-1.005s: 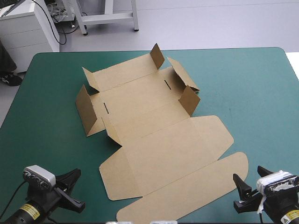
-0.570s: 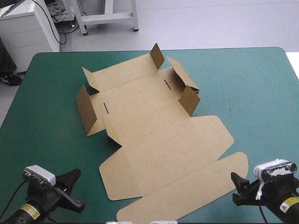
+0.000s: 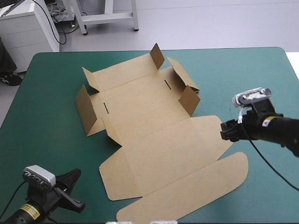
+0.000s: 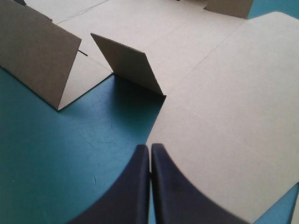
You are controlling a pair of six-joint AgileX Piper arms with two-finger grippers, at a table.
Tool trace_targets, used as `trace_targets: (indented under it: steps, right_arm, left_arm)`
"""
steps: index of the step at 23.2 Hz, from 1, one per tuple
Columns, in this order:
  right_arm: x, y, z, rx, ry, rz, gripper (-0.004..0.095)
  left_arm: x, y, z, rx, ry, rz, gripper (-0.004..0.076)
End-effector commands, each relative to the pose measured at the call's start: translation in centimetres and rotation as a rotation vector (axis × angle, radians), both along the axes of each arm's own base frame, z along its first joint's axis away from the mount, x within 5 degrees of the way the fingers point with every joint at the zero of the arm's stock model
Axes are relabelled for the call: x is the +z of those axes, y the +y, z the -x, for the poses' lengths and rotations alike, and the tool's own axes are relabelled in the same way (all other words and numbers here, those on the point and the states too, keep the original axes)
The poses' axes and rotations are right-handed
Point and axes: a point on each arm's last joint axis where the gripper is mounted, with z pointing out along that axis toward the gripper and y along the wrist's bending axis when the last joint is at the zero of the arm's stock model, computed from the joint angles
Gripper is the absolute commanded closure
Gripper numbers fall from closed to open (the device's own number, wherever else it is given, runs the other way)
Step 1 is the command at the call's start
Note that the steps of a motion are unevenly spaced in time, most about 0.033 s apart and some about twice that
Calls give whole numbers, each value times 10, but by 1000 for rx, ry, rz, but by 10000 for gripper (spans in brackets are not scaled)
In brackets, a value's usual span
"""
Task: Fold the box
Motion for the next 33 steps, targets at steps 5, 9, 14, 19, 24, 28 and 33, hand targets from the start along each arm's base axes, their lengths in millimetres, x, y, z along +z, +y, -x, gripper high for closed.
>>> trace_targets:
  steps: [5,9,14,19,24,28,33]
  right_arm:
    - [12,15,-89,83,76,36,250]
    - [4,29,-142,167,175,10,267]
    - [-12,42,-186,216,248,10,267]
    - [-26,61,-208,252,261,67,267]
    - [-42,79,-223,258,270,163,267]
    - [-59,97,-232,285,291,186,270]
    - [-78,103,-238,280,332,221,304]
  left_arm:
    - [14,-1,-3,4,-67,49,731]
    - [14,-1,-3,4,-67,49,731]
    - [14,-1,-3,4,-67,49,731]
    - [14,-1,-3,4,-67,49,731]
    - [14,-1,-3,4,-67,49,731]
    - [14,-1,-3,4,-68,47,731]
    - [13,-1,-3,5,-67,45,731]
